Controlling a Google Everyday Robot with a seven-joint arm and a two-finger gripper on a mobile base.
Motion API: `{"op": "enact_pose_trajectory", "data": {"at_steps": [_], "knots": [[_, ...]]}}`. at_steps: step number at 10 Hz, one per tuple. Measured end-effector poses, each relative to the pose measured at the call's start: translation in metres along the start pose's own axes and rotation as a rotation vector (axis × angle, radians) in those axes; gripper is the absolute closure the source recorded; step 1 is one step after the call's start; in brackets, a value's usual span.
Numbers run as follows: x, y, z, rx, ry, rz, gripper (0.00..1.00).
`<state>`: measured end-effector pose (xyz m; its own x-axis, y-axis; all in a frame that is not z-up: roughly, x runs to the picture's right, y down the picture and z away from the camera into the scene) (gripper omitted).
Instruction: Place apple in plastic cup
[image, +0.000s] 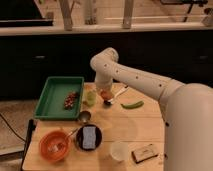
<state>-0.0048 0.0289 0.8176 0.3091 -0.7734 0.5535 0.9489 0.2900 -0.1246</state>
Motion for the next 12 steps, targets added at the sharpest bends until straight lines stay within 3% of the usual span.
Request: {"op": "enact_pose_trajectory", "data": {"at_steps": [12], "knots": [[0.006,-0.011,0.018,0.031,-0.047,-0.030,0.97]]}}
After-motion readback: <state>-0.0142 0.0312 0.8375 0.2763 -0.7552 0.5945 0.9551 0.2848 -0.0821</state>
